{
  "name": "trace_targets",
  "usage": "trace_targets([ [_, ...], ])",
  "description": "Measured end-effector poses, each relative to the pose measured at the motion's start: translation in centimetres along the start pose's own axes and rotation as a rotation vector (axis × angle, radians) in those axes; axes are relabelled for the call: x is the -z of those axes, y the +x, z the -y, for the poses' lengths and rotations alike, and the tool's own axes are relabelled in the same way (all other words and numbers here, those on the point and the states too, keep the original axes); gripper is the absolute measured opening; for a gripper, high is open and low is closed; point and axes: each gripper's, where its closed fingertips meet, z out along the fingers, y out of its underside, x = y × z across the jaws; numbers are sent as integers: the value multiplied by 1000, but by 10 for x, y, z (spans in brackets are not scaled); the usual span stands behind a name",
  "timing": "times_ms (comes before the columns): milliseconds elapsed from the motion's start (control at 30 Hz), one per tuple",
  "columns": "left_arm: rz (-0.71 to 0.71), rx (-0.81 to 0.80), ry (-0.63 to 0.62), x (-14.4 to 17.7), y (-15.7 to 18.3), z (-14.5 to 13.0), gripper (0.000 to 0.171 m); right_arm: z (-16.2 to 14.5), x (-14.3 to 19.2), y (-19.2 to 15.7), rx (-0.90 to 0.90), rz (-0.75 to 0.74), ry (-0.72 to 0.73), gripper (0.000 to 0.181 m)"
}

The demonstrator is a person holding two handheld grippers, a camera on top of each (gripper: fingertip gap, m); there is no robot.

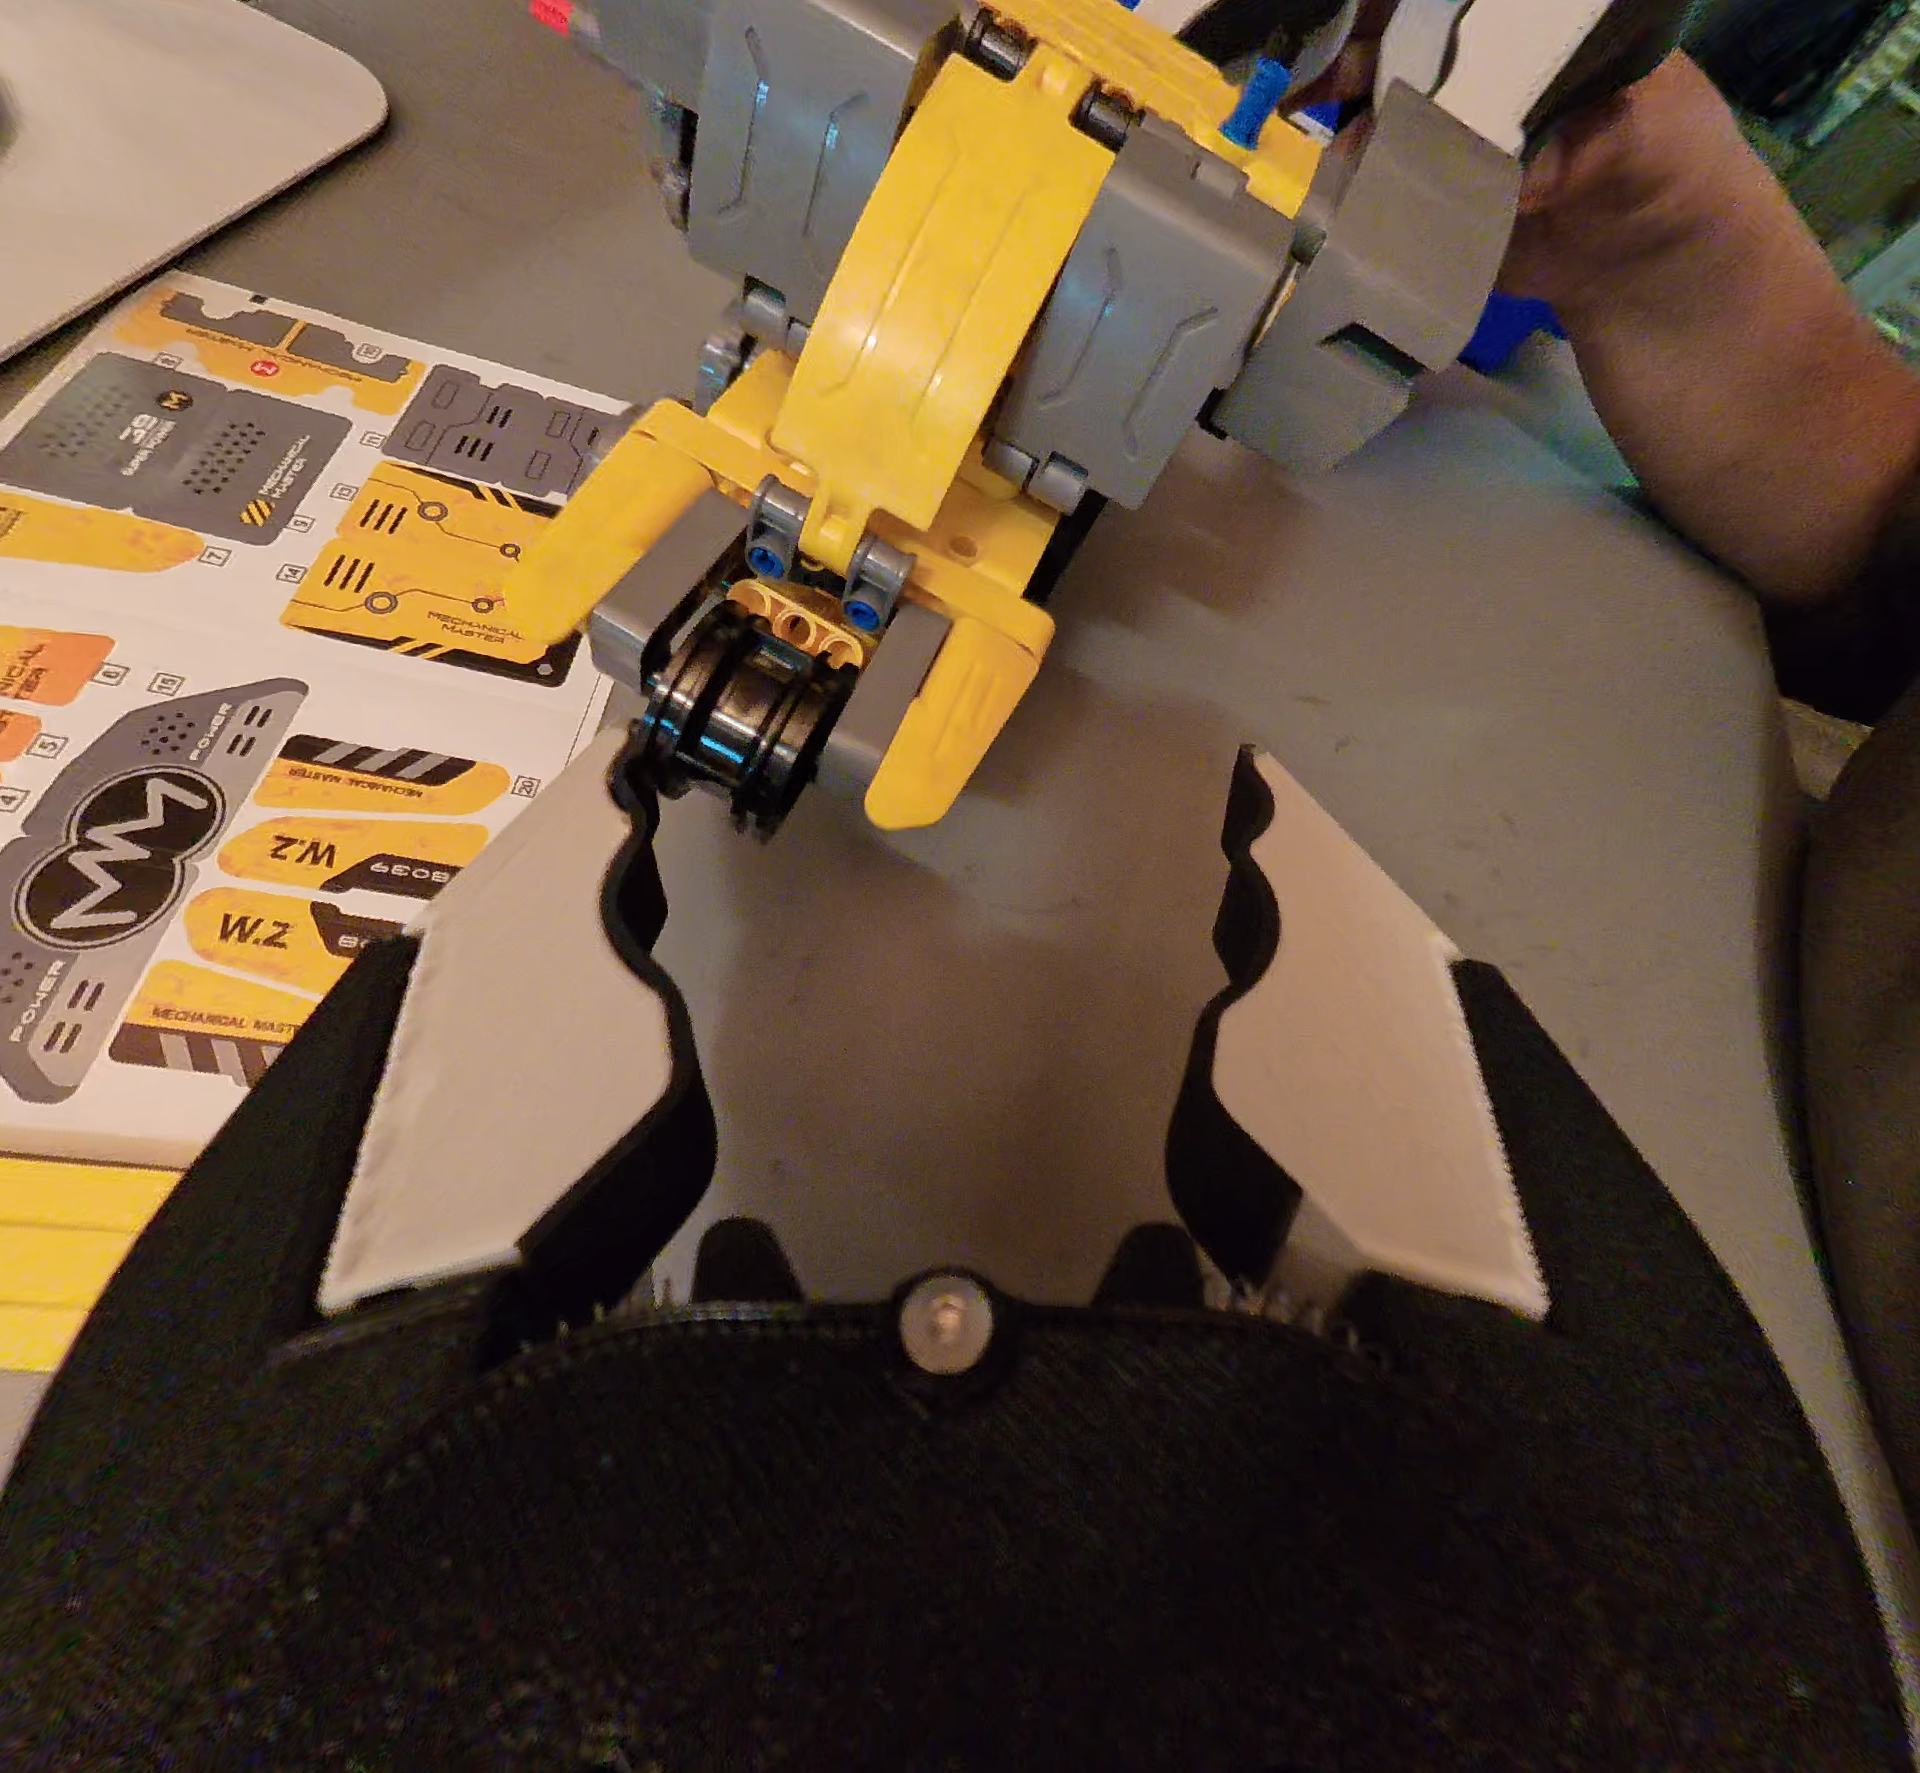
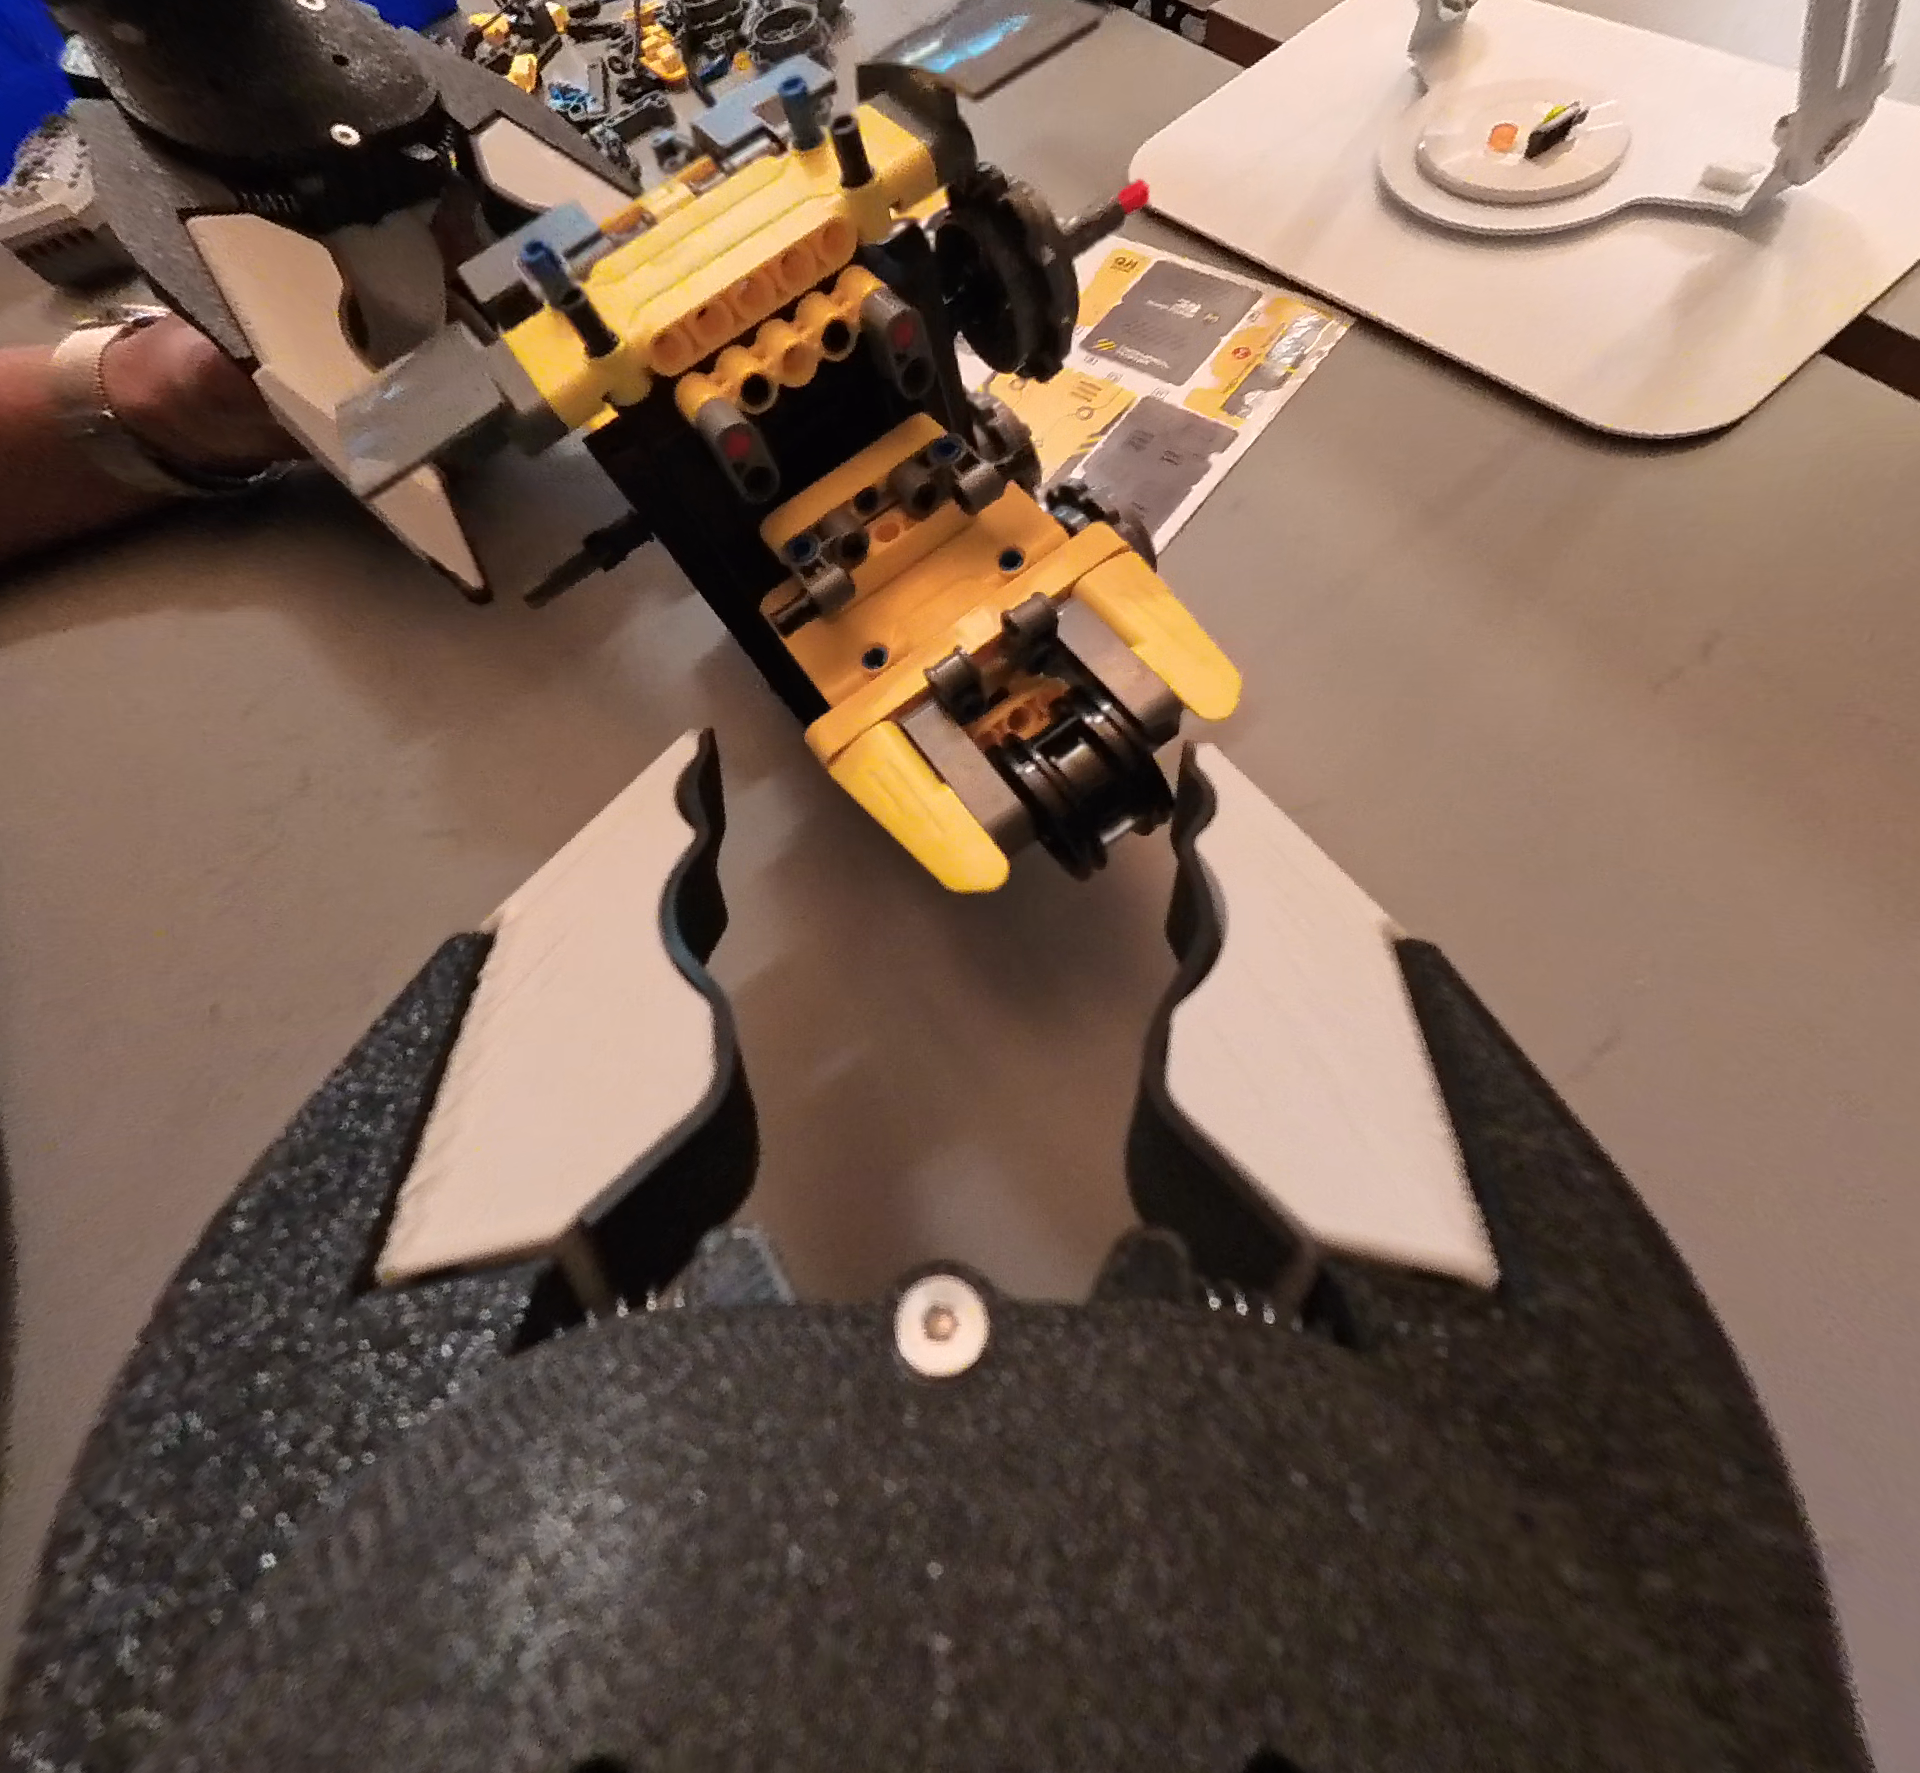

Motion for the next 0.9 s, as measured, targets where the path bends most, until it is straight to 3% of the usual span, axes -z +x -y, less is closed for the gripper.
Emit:
trace_targets([
  [433,10,32,-7,-2,-4,-1,106,-9,-3,4,-4,-15,-46,82],
  [567,5,35,-3,-1,-4,0,106,-13,-2,12,47,-50,-56,63],
  [900,7,35,-2,-1,-5,0,107,-15,-1,10,69,-38,-74,60],
])
